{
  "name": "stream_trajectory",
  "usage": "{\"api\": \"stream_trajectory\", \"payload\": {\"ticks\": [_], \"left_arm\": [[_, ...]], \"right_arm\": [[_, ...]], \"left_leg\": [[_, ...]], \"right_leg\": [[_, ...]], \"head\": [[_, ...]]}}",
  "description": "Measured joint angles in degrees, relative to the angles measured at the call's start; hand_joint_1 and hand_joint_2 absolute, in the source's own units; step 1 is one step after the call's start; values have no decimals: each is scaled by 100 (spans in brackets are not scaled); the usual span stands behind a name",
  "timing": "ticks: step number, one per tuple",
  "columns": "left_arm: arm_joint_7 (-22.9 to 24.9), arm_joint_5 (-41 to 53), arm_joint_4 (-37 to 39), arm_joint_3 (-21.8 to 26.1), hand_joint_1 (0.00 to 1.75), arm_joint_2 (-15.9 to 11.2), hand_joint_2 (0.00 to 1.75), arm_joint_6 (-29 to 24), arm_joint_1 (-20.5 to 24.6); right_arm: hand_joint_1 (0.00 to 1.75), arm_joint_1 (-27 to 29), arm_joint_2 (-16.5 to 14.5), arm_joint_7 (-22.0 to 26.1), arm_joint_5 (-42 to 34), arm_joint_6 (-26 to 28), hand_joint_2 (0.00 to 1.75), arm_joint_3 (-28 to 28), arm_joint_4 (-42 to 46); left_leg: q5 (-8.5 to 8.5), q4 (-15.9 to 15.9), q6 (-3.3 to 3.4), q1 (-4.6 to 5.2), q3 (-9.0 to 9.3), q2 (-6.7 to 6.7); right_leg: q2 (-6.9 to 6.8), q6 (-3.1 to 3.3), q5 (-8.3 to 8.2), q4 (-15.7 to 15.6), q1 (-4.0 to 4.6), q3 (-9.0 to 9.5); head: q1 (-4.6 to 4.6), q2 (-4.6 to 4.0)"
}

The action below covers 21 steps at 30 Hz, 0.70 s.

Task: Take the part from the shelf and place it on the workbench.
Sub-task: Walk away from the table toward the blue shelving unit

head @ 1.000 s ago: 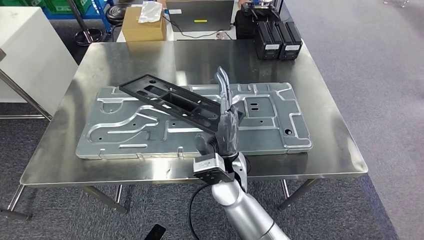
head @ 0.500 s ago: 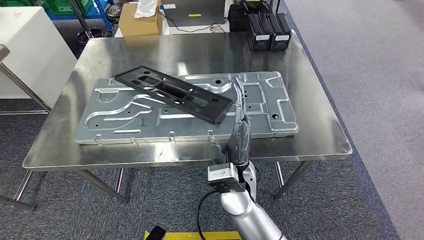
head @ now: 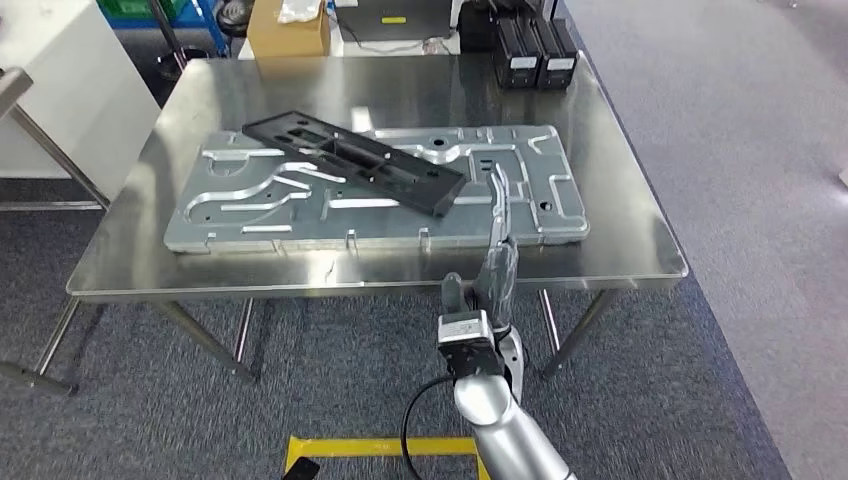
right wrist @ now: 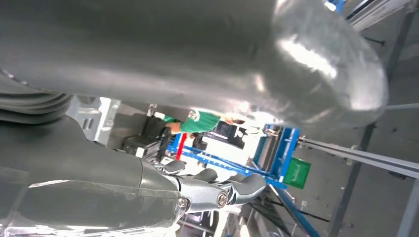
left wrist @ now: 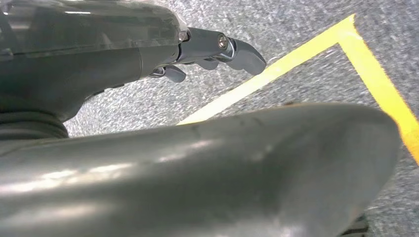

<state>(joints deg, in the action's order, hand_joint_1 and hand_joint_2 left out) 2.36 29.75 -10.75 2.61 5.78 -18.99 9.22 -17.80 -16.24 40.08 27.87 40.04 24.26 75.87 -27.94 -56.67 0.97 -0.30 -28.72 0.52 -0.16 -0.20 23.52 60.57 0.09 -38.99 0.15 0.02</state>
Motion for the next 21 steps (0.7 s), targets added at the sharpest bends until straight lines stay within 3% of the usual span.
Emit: {"api": "stream_trajectory", "payload": {"ticks": [3, 4, 5, 6, 8, 10, 11, 13, 14, 16, 18, 19, 20, 21], "left_arm": [[5, -13, 0, 19, 0, -2, 0, -4, 11], [3, -16, 0, 30, 0, -6, 0, -6, 7], [-2, -17, 0, 43, 0, -11, 0, -8, 2], [-12, -15, 0, 58, 0, -17, 0, -9, -4], [-37, -3, 0, 93, 0, -27, 0, -13, -21], [-60, 7, 0, 134, 0, -40, 0, -25, -44], [-69, 8, 0, 153, 0, -49, 0, -32, -57], [-82, 8, 0, 179, 0, -60, 0, -41, -86], [-85, 8, 0, 192, 0, -66, 0, -41, -100], [-90, 13, 0, 216, 0, -73, 0, -40, -123], [-94, 26, 0, 240, 0, -77, 0, -40, -134], [-96, 39, 0, 250, 0, -79, 0, -40, -138], [-96, 52, 0, 260, 0, -80, 0, -40, -143], [-97, 65, 0, 268, 0, -81, 0, -40, -149]], "right_arm": [[0, 46, 12, -2, -51, 3, 0, -173, -90], [0, 69, 17, -2, -76, 4, 0, -233, -125], [0, 93, 26, -2, -103, 4, 0, -297, -157], [0, 121, 34, -2, -133, 5, 0, -362, -184], [0, 197, 45, -2, -192, 6, 0, -505, -208], [0, 308, 47, 0, -244, 7, 0, -654, -184], [0, 371, 50, 1, -264, 8, 0, -716, -167], [0, 490, 55, 1, -298, 8, 0, -797, -147], [0, 537, 57, 1, -310, 8, 0, -823, -144], [0, 595, 57, 1, -352, 7, 0, -853, -143], [0, 635, 57, 1, -440, 7, 0, -872, -146], [0, 657, 59, 1, -527, 7, 0, -882, -154], [0, 675, 63, 1, -640, 7, 0, -893, -169], [0, 687, 70, 1, -795, 7, 0, -902, -190]], "left_leg": [[194, 4, 54, -11, -214, 12], [253, -4, 47, -10, -299, 12], [308, -16, 37, -11, -385, 12], [356, -35, 21, -13, -467, 13], [425, -95, -26, -16, -607, 9], [475, -164, -89, -9, -696, 2], [506, -180, -127, -5, -722, 1], [570, -181, -206, -18, -758, 3], [523, -217, -237, -31, -793, 1], [143, -563, -275, -54, -932, -7], [-403, -1270, -295, -58, -1121, -10], [-548, -1593, -301, -58, -1173, -10], [-560, -1779, -302, -58, -1158, -10], [-453, -1778, -296, -57, -1053, -10]], "right_leg": [[12, -87, 789, 928, -43, -274], [12, -114, 899, 1225, -61, -322], [11, -137, 877, 1384, -81, -300], [10, -154, 742, 1346, -104, -180], [10, -168, 492, 747, -141, 334], [19, -130, 536, 48, -129, 819], [23, -93, 599, -135, -108, 920], [21, 6, 574, -218, -88, 899], [15, 64, 522, -229, -88, 861], [0, 168, 404, -255, -97, 753], [-6, 215, 290, -248, -70, 604], [-7, 219, 232, -243, -55, 523], [-8, 219, 175, -234, -43, 441], [-8, 213, 121, -221, -36, 358]], "head": [[-9, -1], [-10, -1], [-9, -1], [-10, -1], [-10, -1], [-7, -1], [-6, 0], [-7, -1], [-5, 0], [0, -1], [6, -2], [7, -2], [7, -2], [7, -2]]}}
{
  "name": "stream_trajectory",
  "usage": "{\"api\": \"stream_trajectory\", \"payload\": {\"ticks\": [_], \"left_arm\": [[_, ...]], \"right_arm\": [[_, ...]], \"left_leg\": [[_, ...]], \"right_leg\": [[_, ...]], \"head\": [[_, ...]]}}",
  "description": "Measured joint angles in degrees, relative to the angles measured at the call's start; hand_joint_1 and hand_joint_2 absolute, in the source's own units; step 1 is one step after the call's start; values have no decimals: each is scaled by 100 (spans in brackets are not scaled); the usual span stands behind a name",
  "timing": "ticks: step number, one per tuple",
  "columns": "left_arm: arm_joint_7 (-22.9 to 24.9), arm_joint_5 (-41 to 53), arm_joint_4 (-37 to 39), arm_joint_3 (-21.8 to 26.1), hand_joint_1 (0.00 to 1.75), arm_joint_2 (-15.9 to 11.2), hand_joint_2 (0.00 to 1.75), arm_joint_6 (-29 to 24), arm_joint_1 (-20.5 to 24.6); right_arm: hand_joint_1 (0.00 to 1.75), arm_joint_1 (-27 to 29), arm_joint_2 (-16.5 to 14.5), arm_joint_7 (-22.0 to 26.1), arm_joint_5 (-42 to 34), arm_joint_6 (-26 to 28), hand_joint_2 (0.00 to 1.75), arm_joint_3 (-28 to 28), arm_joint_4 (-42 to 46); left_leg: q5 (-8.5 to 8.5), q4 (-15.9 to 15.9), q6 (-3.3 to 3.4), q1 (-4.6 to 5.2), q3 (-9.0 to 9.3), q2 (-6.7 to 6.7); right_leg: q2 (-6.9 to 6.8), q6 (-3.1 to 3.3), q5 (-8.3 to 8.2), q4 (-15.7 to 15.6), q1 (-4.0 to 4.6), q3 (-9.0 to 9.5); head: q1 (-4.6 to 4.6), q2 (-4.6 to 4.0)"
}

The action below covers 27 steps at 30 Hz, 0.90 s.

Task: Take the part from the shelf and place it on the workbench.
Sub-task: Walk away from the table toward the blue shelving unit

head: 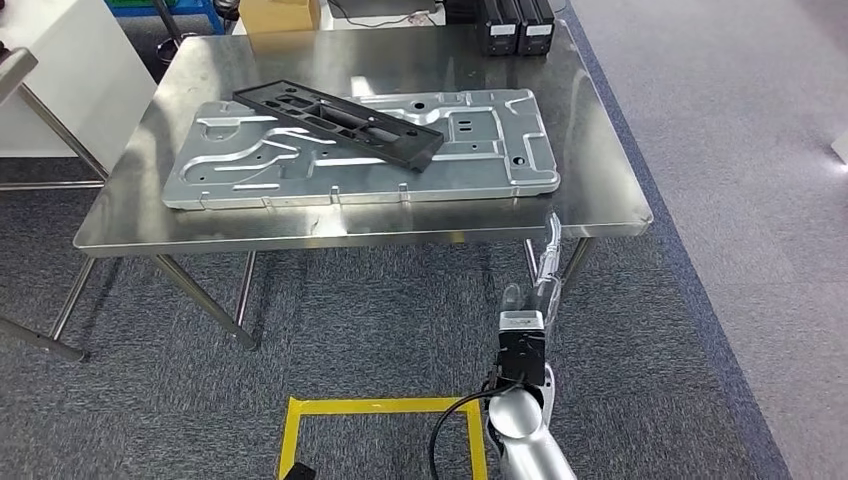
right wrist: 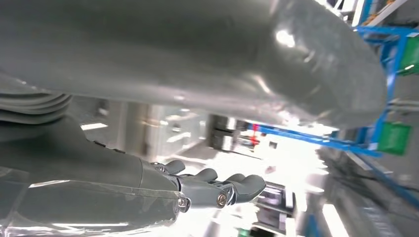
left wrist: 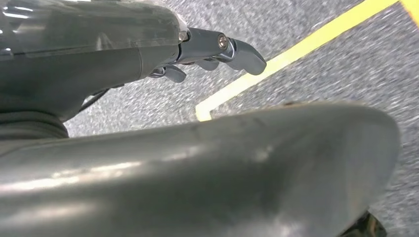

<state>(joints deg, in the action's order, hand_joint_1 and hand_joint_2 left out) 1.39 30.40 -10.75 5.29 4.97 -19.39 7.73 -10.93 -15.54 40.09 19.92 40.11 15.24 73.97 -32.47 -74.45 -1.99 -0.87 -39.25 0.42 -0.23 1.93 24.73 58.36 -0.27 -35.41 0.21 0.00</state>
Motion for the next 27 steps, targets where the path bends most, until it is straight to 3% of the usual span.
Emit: {"api": "stream_trajectory", "payload": {"ticks": [2, 3, 4, 6, 8, 9, 10, 12, 13, 14, 16, 17, 18, 20, 21, 23, 25, 27], "left_arm": [[-2, 24, 0, 13, 0, -2, 0, -2, -1], [-3, 38, 0, 18, 0, -7, 0, -4, 5], [-6, 50, 0, 22, 0, -12, 0, -7, 15], [-13, 71, 0, 35, 0, -22, 0, -11, 21], [-16, 79, 0, 48, 0, -26, 0, -13, -5], [-18, 82, 0, 53, 0, -28, 0, -12, -19], [-18, 86, 0, 55, 0, -28, 0, -11, -28], [-21, 100, 0, 57, 0, -24, 0, -10, -27], [-23, 107, 0, 61, 0, -22, 0, -10, -25], [-25, 111, 0, 68, 0, -20, 0, -12, -26], [-31, 121, 0, 88, 0, -18, 0, -14, -31], [-33, 128, 0, 99, 0, -17, 0, -15, -34], [-35, 139, 0, 111, 0, -16, 0, -15, -40], [-35, 172, 0, 137, 0, -19, 0, -16, -56], [-34, 187, 0, 149, 0, -20, 0, -17, -60], [-34, 209, 0, 166, 0, -21, 0, -17, -63], [-28, 216, 0, 181, 0, -21, 0, -17, -81], [-13, 210, 0, 204, 0, -23, 0, -19, -101]], "right_arm": [[0, -4, 28, -1, -460, -2, 0, -12, -81], [0, -17, 50, -1, -745, -21, 0, -17, -148], [0, -36, 79, -2, -1036, -60, 0, -29, -242], [0, -67, 148, -3, -1467, -184, 0, -94, -487], [0, -77, 206, -3, -1648, -272, 0, -168, -671], [0, -80, 229, -2, -1677, -291, 0, -195, -719], [0, -87, 252, -1, -1692, -299, 0, -216, -750], [0, -112, 305, 0, -1744, -311, 0, -270, -873], [0, -143, 340, 0, -1805, -328, 0, -322, -1027], [0, -186, 372, -1, -1893, -356, 0, -398, -1250], [0, -273, 437, -7, -2108, -433, 0, -627, -1808], [0, -309, 467, -13, -2199, -459, 0, -751, -2067], [0, -362, 504, -28, -2271, -464, 0, -868, -2332], [0, -542, 585, -97, -2368, -439, 0, -1088, -2964], [0, -626, 634, -170, -2399, -422, 0, -1205, -3330], [0, -686, 730, -330, -2432, -399, 0, -1435, -3962], [0, -695, 806, -462, -2434, -368, 0, -1601, -4411], [0, -740, 846, -669, -2383, -309, 0, -1686, -4757]], "left_leg": [[286, 555, 38, 6, 489, -1], [320, 986, 67, 22, 798, -1], [290, 1356, 98, 39, 1042, -2], [202, 1731, 170, 84, 1231, -4], [285, 1768, 252, 89, 1175, 4], [352, 1785, 294, 81, 1141, 13], [423, 1804, 332, 68, 1092, 23], [557, 1810, 382, 61, 950, 38], [617, 1800, 393, 63, 861, 48], [677, 1787, 392, 64, 771, 59], [783, 1747, 381, 65, 587, 84], [828, 1714, 368, 65, 499, 95], [865, 1678, 347, 74, 421, 107], [924, 1616, 289, 88, 335, 168], [952, 1606, 257, 90, 325, 204], [980, 1592, 188, 74, 319, 242], [700, 1368, 129, 59, 220, 164], [135, 760, 104, 51, 36, 62]], "right_leg": [[3, -24, -99, 35, 6, -148], [4, -46, -144, 52, 13, -204], [1, -76, -191, 62, 16, -240], [-16, -148, -288, 48, 9, -264], [-29, -219, -357, 22, -12, -277], [-23, -254, -276, 79, -18, -312], [-15, -283, -90, 234, -24, -377], [-2, -328, 478, 846, -40, -560], [-1, -344, 667, 1182, -46, -625], [-2, -357, 719, 1421, -52, -634], [-11, -370, 484, 1407, -62, -407], [-41, -366, 352, 1132, -66, -152], [-106, -355, 324, 750, -54, 137], [-205, -288, 428, 108, -13, 555], [-216, -249, 486, -38, 11, 620], [-174, -159, 431, -89, 16, 593], [-130, -64, 315, -108, 9, 503], [-43, -7, 186, -109, 19, 353]], "head": [[1, 0], [1, 0], [-2, 1], [-4, 1], [-4, 1], [-4, 1], [-8, 1], [-11, 1], [-12, 1], [-10, 1], [-10, 0], [-10, 1], [-12, 1], [1, 2], [10, 2], [20, 1], [22, 1], [28, 1]]}}
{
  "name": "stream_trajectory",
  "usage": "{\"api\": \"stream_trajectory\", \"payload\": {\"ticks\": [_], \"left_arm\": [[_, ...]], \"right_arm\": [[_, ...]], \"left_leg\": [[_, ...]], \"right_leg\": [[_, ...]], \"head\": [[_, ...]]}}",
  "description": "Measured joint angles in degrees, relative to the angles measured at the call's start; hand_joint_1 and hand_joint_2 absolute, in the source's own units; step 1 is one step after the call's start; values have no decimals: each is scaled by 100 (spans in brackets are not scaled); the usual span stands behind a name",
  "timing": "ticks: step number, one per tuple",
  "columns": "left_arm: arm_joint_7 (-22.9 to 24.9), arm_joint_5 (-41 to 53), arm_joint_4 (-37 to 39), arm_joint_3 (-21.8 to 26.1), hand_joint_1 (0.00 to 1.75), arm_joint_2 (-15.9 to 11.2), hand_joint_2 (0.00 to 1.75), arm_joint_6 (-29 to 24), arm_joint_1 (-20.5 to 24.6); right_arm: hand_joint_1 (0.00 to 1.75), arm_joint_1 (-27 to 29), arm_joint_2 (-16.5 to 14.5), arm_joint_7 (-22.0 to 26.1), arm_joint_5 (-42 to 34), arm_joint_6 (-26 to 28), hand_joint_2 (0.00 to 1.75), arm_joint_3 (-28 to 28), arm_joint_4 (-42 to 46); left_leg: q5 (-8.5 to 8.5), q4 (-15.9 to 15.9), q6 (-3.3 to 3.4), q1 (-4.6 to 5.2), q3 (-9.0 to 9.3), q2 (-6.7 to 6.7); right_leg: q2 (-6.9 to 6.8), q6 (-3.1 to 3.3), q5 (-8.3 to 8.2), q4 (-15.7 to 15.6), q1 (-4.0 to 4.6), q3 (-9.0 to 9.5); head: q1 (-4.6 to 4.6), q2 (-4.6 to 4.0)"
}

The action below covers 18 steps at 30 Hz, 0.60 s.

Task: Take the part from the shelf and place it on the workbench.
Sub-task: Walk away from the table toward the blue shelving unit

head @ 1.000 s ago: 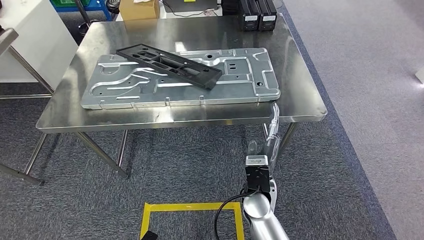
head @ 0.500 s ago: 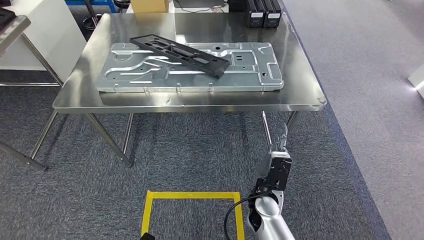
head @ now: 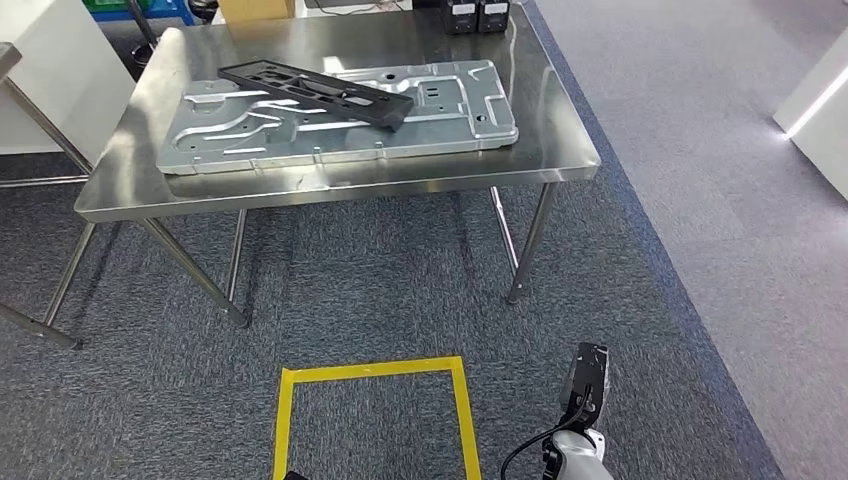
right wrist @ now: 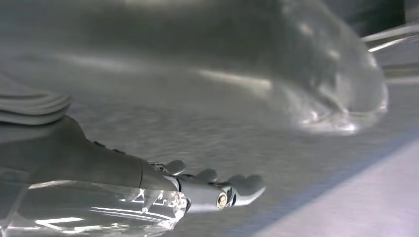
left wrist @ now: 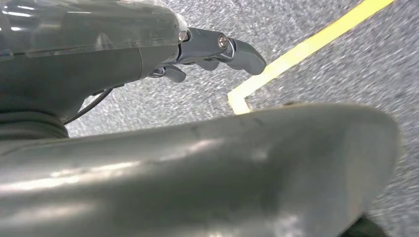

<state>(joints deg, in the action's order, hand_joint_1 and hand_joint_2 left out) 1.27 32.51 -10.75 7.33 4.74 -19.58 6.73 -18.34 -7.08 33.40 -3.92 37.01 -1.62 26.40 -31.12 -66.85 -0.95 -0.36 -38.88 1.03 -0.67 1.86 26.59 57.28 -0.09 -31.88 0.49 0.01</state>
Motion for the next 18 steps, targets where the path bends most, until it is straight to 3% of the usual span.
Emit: {"api": "stream_trajectory", "payload": {"ticks": [1, 2, 3, 4, 6, 8, 9, 11, 12, 13, 16, 17, 18], "left_arm": [[11, -6, 0, 16, 0, -1, 0, -3, -5], [23, -18, 0, 36, 0, -3, 0, -8, -7], [35, -39, 0, 61, 0, -7, 0, -16, -12], [47, -71, 0, 90, 0, -14, 0, -28, -19], [56, -154, 0, 166, 0, -49, 0, -55, -38], [46, -230, 0, 258, 0, -110, 0, -83, -70], [39, -267, 0, 306, 0, -142, 0, -98, -91], [28, -332, 0, 398, 0, -205, 0, -132, -144], [26, -365, 0, 444, 0, -233, 0, -151, -171], [26, -390, 0, 487, 0, -267, 0, -167, -202], [27, -432, 0, 590, 0, -346, 0, -190, -305], [34, -441, 0, 616, 0, -361, 0, -199, -326], [48, -461, 0, 644, 0, -375, 0, -218, -336]], "right_arm": [[0, -14, 19, -168, 45, 36, 0, -23, -158], [0, -12, 49, -364, 98, 70, 0, -38, -311], [0, 9, 86, -578, 156, 100, 0, -47, -454], [0, 40, 131, -809, 223, 131, 0, -52, -582], [0, 114, 218, -1235, 342, 188, 0, -52, -780], [0, 179, 290, -1573, 437, 231, 0, -52, -925], [0, 221, 332, -1707, 478, 244, 0, -51, -987], [0, 343, 427, -1918, 531, 257, 0, -50, -1100], [0, 410, 475, -1989, 541, 260, 0, -50, -1148], [0, 467, 513, -2045, 544, 260, 0, -50, -1188], [0, 549, 606, -2114, 546, 259, 0, -50, -1268], [0, 565, 628, -2132, 547, 260, 0, -50, -1288], [0, 587, 642, -2164, 547, 260, 0, -50, -1308]], "left_leg": [[-219, -357, 5, 1, -73, -25], [-311, -614, 19, 5, -90, -39], [-275, -707, 45, 15, -25, -49], [-144, -606, 82, 30, 134, -62], [107, 84, 190, 80, 683, -193], [104, 826, 277, 112, 1164, -367], [59, 1028, 306, 127, 1272, -408], [123, 1159, 337, 133, 1291, -335], [188, 1202, 367, 125, 1277, -283], [264, 1243, 394, 111, 1248, -227], [432, 1257, 419, 100, 1072, -40], [476, 1238, 407, 97, 994, 26], [515, 1210, 390, 91, 910, 90]], "right_leg": [[49, 10, -62, 3, 13, -82], [94, 11, -123, 8, 28, -163], [134, 6, -180, 15, 42, -241], [175, 1, -232, 24, 52, -313], [255, -18, -326, 43, 56, -426], [336, -55, -427, 50, 49, -499], [376, -89, -479, 43, 33, -521], [435, -162, -560, 20, 14, -540], [410, -191, -508, 51, 10, -562], [351, -216, -349, 171, 10, -611], [166, -317, 456, 1113, -44, -896], [146, -361, 567, 1436, -76, -957], [129, -404, 536, 1619, -113, -944]], "head": [[0, 0], [1, 0], [1, -1], [1, 0], [0, 1], [-4, 1], [-4, 1], [-3, 1], [-6, 1], [-14, 1], [-31, 1], [-31, 1], [-31, 0]]}}
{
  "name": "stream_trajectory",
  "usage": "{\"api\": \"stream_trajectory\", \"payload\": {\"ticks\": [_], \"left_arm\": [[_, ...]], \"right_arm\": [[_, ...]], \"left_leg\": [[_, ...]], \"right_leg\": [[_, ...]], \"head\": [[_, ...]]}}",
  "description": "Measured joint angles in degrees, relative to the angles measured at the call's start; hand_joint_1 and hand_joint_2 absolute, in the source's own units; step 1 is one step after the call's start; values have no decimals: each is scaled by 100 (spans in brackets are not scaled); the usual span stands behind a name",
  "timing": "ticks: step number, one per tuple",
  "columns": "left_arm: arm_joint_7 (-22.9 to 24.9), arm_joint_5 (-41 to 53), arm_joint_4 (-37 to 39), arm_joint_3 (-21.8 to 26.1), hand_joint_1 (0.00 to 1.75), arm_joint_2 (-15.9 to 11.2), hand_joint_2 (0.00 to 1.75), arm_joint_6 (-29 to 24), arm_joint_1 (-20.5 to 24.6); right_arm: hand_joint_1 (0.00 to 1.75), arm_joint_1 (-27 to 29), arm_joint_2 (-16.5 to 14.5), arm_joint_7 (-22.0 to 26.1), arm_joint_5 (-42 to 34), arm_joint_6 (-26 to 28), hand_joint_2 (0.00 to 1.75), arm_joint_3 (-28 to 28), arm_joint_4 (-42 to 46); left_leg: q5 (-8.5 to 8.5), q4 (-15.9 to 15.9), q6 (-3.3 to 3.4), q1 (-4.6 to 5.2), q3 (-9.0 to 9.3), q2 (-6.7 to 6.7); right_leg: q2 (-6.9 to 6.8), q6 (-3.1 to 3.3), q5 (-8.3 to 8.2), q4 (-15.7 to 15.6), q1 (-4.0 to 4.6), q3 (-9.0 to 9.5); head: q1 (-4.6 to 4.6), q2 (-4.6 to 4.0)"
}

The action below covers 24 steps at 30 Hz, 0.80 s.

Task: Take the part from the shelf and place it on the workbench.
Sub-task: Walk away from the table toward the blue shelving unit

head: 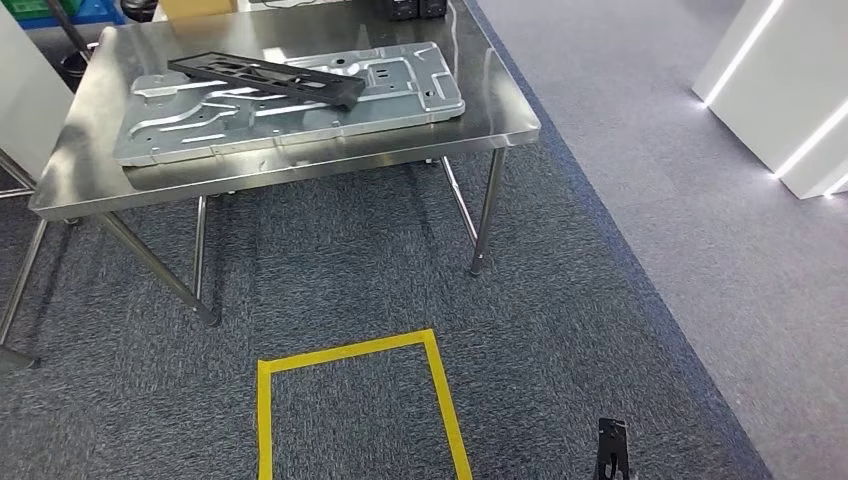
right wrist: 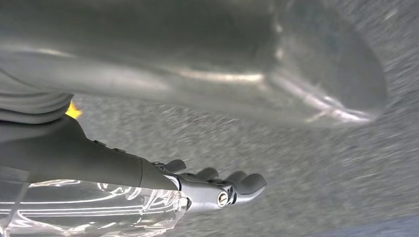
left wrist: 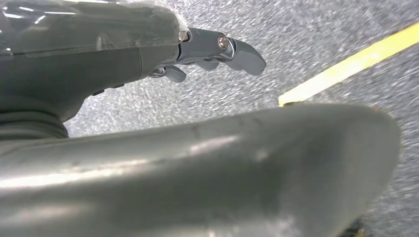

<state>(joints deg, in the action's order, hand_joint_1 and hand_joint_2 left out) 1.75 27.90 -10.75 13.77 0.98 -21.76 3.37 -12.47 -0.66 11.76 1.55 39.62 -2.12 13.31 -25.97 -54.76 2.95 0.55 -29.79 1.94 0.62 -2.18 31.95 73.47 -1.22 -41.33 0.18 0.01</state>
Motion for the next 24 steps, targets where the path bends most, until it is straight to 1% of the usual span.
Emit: {"api": "stream_trajectory", "payload": {"ticks": [1, 2, 3, 4, 5, 6, 7, 8, 9, 10, 11, 12, 13, 14, 15, 16, 17, 18, 19, 20, 21, 22, 23, 24], "left_arm": [[19, -27, 0, 31, 0, -16, 0, -28, -2], [40, -62, 0, 68, 0, -34, 0, -57, -2], [61, -94, -1, 107, 0, -67, 0, -82, -2], [74, -122, -1, 143, 0, -98, 0, -100, -5], [83, -145, -2, 176, 0, -134, 0, -113, -8], [88, -162, -2, 208, 0, -167, 0, -129, -10], [89, -181, -2, 236, 0, -187, 0, -143, -10], [88, -196, -2, 268, 0, -207, 0, -157, -10], [86, -207, -2, 296, 0, -223, 0, -166, -11], [84, -212, -2, 316, 0, -237, 0, -171, -17], [79, -199, -2, 330, 0, -249, 0, -167, -30], [70, -173, -2, 335, 0, -259, 0, -158, -44], [57, -140, -2, 337, 0, -262, 0, -145, -58], [43, -104, -2, 337, 0, -266, 0, -130, -66], [30, -78, -2, 337, 0, -269, 0, -118, -68], [20, -59, -2, 337, 0, -270, 0, -108, -65], [16, -41, -2, 336, 0, -271, 0, -98, -61], [13, -23, -2, 334, 0, -272, 0, -92, -54], [13, -5, -2, 332, 0, -278, 0, -85, -42], [13, 15, -2, 329, 0, -285, 0, -79, -31], [14, 34, -2, 327, 0, -292, 0, -73, -19], [15, 47, -2, 323, 0, -298, 0, -64, -8], [16, 58, -2, 319, 0, -299, 0, -56, 1], [16, 64, -2, 313, 0, -297, 0, -48, 10]], "right_arm": [[0, 26, 16, -44, 0, 1, 0, 0, -19], [0, 53, 32, -93, 0, 0, 0, 0, -33], [0, 76, 43, -131, 0, -2, 0, 0, -44], [0, 89, 57, -155, 1, -5, 0, 0, -51], [0, 99, 66, -171, 2, -8, 0, 1, -55], [0, 113, 75, -190, 4, -10, 0, 1, -60], [0, 136, 89, -219, 5, -12, 0, 2, -67], [0, 176, 102, -253, 2, -14, 0, 2, -80], [0, 216, 116, -290, -5, -16, 0, 1, -95], [0, 248, 127, -321, -19, -21, 0, 0, -109], [0, 269, 135, -341, -32, -28, 0, -1, -120], [0, 278, 137, -355, -43, -39, 0, -3, -126], [0, 287, 139, -357, -54, -55, 0, -8, -129], [0, 305, 140, -355, -60, -71, 0, -16, -131], [0, 329, 140, -352, -66, -84, 0, -26, -134], [0, 357, 140, -350, -70, -93, 0, -36, -138], [0, 378, 140, -356, -72, -98, 0, -41, -142], [0, 389, 138, -364, -71, -99, 0, -42, -146], [0, 391, 123, -375, -69, -101, 0, -43, -149], [0, 389, 110, -385, -66, -99, 0, -43, -150], [0, 389, 98, -391, -62, -97, 0, -45, -151], [0, 392, 90, -395, -59, -96, 0, -48, -152], [0, 404, 94, -397, -56, -93, 0, -51, -155], [0, 417, 99, -399, -56, -92, 0, -55, -161]], "left_leg": [[33, -40, -21, -10, -90, 60], [59, -93, -48, -22, -180, 112], [75, -157, -78, -28, -262, 159], [81, -232, -113, -31, -336, 204], [90, -296, -154, -28, -388, 249], [104, -340, -195, -27, -420, 296], [129, -364, -238, -36, -436, 340], [159, -367, -282, -51, -444, 372], [123, -400, -324, -76, -466, 349], [-8, -504, -358, -96, -515, 270], [-244, -724, -382, -111, -597, 158], [-544, -1040, -390, -119, -697, 33], [-819, -1411, -382, -119, -792, -56], [-987, -1734, -365, -116, -839, -105], [-1019, -1912, -340, -108, -818, -128], [-934, -1907, -306, -94, -705, -143], [-772, -1692, -264, -76, -495, -166], [-628, -1331, -217, -53, -214, -227], [-560, -872, -164, -29, 108, -327], [-552, -483, -134, -13, 363, -416], [-581, -215, -113, 3, 524, -486], [-603, -76, -101, 17, 588, -501], [-567, -51, -95, 22, 568, -462], [-505, -31, -74, 20, 540, -404]], "right_leg": [[-23, -42, -136, -10, -40, 112], [-69, -84, -296, -221, -81, 333], [-159, -119, -376, -579, -113, 637], [-244, -133, -366, -983, -115, 936], [-312, -114, -304, -1297, -104, 1143], [-343, -72, -233, -1487, -82, 1248], [-321, -12, -211, -1556, -48, 1254], [-294, 60, -240, -1557, -33, 1214], [-270, 124, -286, -1563, -22, 1181], [-245, 185, -338, -1571, -13, 1133], [-214, 242, -402, -1581, -7, 1068], [-175, 279, -465, -1581, 5, 989], [-121, 305, -530, -1579, 24, 901], [-63, 320, -601, -1577, 47, 810], [-7, 325, -666, -1573, 68, 725], [51, 323, -732, -1568, 83, 641], [107, 317, -794, -1560, 91, 562], [161, 307, -854, -1552, 92, 496], [219, 288, -914, -1542, 97, 435], [269, 263, -977, -1540, 98, 394], [313, 234, -1039, -1546, 96, 367], [355, 196, -1102, -1560, 93, 351], [399, 154, -1169, -1587, 91, 343], [407, 123, -1184, -1588, 85, 325]], "head": [[0, -1], [0, -1], [-2, 0], [-4, 1], [-3, 1], [-3, 1], [0, 1], [1, 0], [0, 0], [0, -1], [1, 0], [2, 0], [3, 0], [3, 0], [3, -1], [3, 0], [3, 1], [3, 1], [3, 1], [1, 1], [-1, 1], [4, 1], [6, 1], [11, 0]]}}
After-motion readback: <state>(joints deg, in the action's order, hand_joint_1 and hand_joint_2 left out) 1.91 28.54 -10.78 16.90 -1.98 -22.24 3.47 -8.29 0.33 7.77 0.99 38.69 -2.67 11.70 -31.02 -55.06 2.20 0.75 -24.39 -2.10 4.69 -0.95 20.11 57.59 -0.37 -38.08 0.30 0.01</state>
